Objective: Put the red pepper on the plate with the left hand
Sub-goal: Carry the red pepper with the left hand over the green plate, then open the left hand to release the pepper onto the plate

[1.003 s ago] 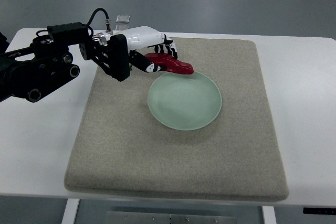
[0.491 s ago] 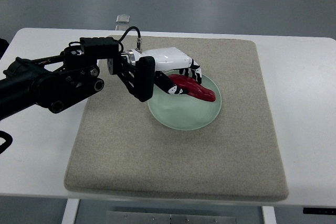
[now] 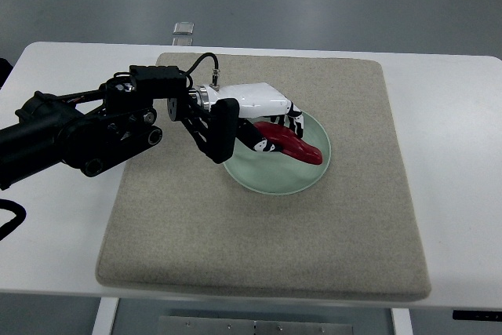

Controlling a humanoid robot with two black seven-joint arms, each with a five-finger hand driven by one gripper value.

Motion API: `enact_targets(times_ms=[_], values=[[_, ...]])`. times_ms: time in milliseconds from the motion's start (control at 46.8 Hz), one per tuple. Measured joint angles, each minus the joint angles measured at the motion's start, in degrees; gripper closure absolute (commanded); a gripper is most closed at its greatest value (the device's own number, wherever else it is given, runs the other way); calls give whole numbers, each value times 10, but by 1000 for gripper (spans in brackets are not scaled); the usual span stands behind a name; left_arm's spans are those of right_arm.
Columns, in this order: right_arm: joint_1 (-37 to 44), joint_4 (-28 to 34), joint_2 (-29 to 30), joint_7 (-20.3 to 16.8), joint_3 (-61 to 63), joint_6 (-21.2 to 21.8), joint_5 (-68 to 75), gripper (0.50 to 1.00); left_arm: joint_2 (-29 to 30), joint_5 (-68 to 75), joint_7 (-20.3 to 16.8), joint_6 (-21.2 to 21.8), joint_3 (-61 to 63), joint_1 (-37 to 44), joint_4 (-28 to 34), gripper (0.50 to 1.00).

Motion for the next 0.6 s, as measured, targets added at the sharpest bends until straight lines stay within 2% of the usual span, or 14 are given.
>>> enact_targets(times_ms=[43, 64, 128, 149, 299, 363, 406, 491, 555, 598], values=[[0, 0, 0, 0, 0, 0, 0, 572, 0, 0, 0, 0, 0, 0, 0, 947], [0, 0, 0, 0, 0, 0, 0, 572, 0, 0, 0, 0, 0, 0, 0, 918], [0, 0, 0, 0, 0, 0, 0, 572, 0, 0, 0, 1, 0, 1, 3, 785], [0, 0, 0, 0, 0, 0, 0, 572, 0, 0, 0, 1, 0, 1, 4, 759], [0, 0, 0, 0, 0, 0, 0, 572, 0, -1, 0, 2, -1, 6, 5, 724], [0, 0, 0, 0, 0, 0, 0, 572, 0, -1, 0, 2, -1, 7, 4, 652], [0, 0, 0, 0, 0, 0, 0, 572, 0, -1, 0, 3, -1, 7, 4, 622], [0, 0, 0, 0, 0, 0, 0, 572, 0, -2, 0, 3, -1, 8, 3, 613], [0, 0, 0, 0, 0, 0, 0, 572, 0, -3, 1, 3, -1, 9, 3, 568], [0, 0, 0, 0, 0, 0, 0, 572, 0, -6, 1, 3, -1, 9, 3, 557]])
